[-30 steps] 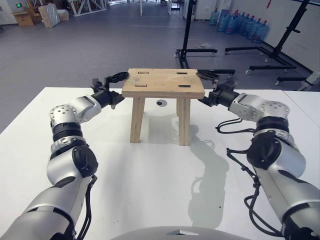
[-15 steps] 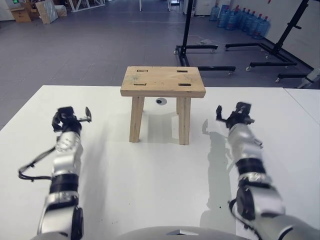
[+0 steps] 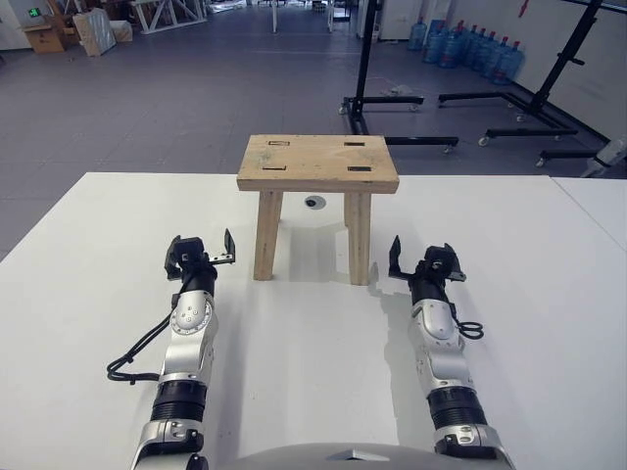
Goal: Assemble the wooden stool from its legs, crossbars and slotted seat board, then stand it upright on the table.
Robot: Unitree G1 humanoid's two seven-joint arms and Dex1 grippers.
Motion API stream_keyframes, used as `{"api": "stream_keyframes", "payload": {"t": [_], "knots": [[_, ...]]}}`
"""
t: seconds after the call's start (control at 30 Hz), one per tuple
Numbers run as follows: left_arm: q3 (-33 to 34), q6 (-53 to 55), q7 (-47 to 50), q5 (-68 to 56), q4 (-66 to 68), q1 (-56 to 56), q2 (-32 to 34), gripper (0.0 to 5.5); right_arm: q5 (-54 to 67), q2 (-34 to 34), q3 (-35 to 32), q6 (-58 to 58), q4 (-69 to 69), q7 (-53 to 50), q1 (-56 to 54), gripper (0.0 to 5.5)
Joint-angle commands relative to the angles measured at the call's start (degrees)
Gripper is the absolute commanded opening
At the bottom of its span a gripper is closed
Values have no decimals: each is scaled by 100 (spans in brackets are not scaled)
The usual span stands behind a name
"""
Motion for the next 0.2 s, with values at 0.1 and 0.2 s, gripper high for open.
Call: {"api": "stream_keyframes", "payload": {"t": [0.1, 0.2], "knots": [[-82, 207, -11, 97, -178, 257, -119, 538, -138, 141, 94, -58, -209, 21, 242, 540], [-76, 309, 3, 115, -45, 234, -139, 538, -142, 195, 16, -92, -261, -88, 352, 540]]}}
